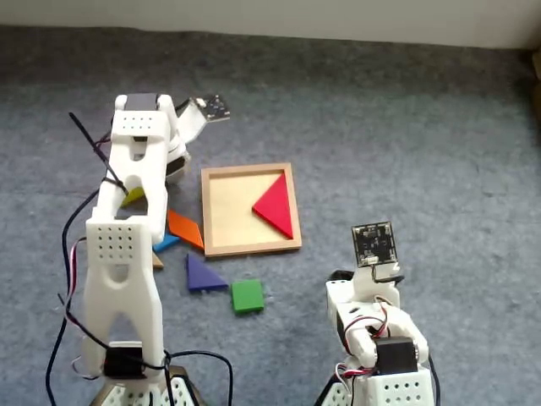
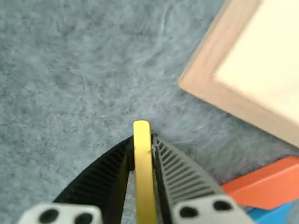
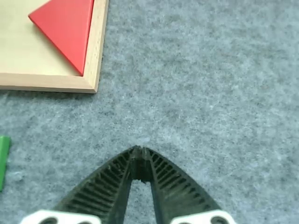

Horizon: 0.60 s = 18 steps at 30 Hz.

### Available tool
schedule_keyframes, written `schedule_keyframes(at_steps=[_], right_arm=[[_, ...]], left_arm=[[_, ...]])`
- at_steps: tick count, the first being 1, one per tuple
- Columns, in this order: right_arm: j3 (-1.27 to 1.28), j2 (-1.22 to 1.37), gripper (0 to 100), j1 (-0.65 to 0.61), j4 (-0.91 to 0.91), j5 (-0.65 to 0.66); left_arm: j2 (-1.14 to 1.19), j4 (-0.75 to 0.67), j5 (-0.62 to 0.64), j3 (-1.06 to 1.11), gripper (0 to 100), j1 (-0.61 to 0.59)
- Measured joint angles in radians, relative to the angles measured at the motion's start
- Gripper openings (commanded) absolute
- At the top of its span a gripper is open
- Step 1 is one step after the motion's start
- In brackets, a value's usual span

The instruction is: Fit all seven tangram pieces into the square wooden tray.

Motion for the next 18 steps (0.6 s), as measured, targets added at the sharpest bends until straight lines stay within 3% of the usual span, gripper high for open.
schedule_keyframes(at_steps=[9, 18], right_arm=[[0.000, 0.000, 1.7, 0.011, 0.000, 0.000], [0.000, 0.000, 1.7, 0.043, 0.000, 0.000]], left_arm=[[0.015, 0.140, -0.006, -0.130, 1, 0.025], [-0.127, 0.173, 0.104, -0.153, 1, 0.069]])
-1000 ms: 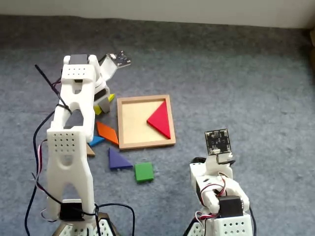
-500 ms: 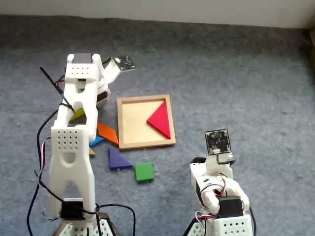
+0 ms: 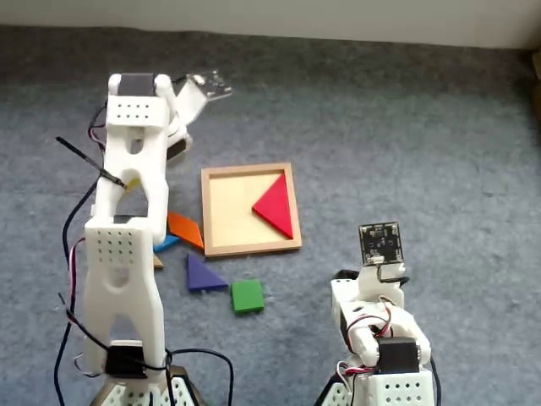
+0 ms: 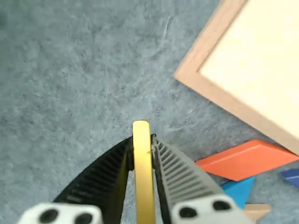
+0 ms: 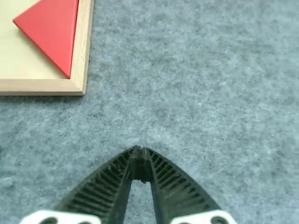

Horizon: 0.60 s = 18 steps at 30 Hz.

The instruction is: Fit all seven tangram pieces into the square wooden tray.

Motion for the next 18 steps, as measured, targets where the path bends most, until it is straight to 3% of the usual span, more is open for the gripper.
schedule_keyframes(at_steps=[8, 18], right_arm=[[0.000, 0.000, 1.7, 0.000, 0.000, 0.000], [0.000, 0.000, 1.7, 0.000, 0.000, 0.000]], left_arm=[[-0.146, 0.000, 0.072, 0.107, 1, 0.207], [-0.063, -0.095, 0.163, 0.107, 1, 0.396]])
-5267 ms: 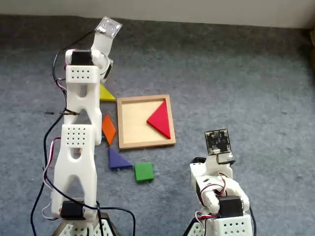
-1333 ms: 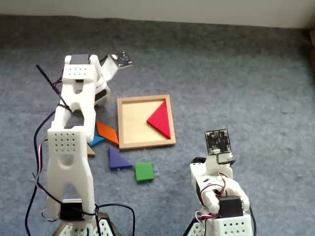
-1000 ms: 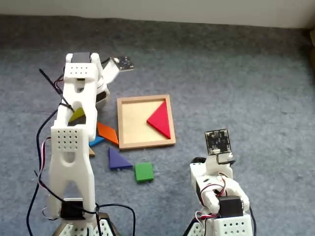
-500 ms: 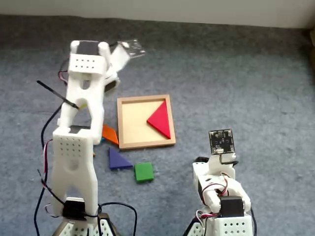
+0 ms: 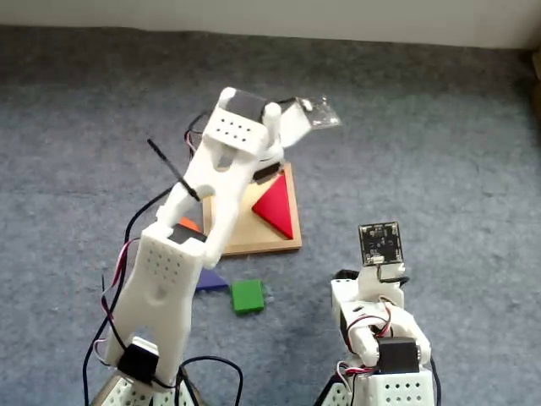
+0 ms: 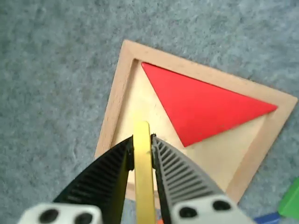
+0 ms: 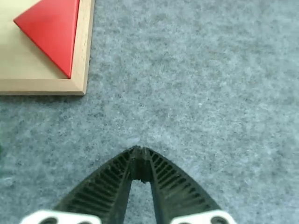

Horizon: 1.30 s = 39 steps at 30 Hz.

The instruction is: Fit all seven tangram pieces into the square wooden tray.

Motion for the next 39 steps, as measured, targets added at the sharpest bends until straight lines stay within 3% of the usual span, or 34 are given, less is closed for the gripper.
schedule_keyframes(at_steps=[8, 14, 20, 26, 32, 39], right_arm=[[0.000, 0.000, 1.7, 0.000, 0.000, 0.000], [0.000, 0.000, 1.7, 0.000, 0.000, 0.000], [0.000, 0.000, 1.7, 0.000, 0.000, 0.000], [0.000, 0.000, 1.7, 0.000, 0.000, 0.000], [0.000, 0.000, 1.7, 0.000, 0.000, 0.000], [0.000, 0.000, 1.7, 0.000, 0.000, 0.000]], left_arm=[[0.098, -0.120, 0.003, 0.000, 1, 0.005], [0.101, -0.127, 0.003, 0.000, 16, 0.005], [0.101, -0.126, 0.003, 0.000, 16, 0.005], [0.101, -0.031, 0.009, -0.012, 17, 0.031], [0.101, 0.078, 0.095, -0.161, 17, 0.054], [0.101, 0.095, 0.104, -0.206, 16, 0.048]])
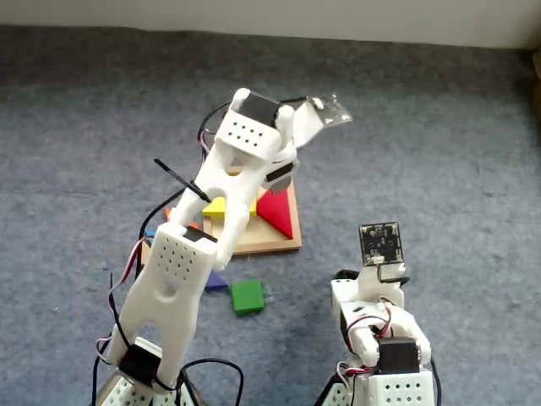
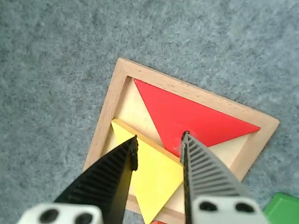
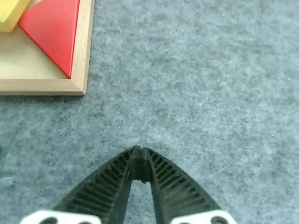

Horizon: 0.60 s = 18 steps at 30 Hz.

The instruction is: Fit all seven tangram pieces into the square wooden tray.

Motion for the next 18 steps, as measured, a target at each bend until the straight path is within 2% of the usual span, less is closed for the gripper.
schedule_keyframes(at_steps=[6, 9, 18], right_arm=[[0.000, 0.000, 1.7, 0.000, 0.000, 0.000], [0.000, 0.000, 1.7, 0.000, 0.000, 0.000], [0.000, 0.000, 1.7, 0.003, 0.000, 0.000]], left_arm=[[0.000, 0.000, 0.000, 0.000, 16, -0.018], [-0.029, 0.000, 0.000, 0.038, 12, -0.052], [-0.282, 0.000, 0.002, 0.374, 9, -0.060]])
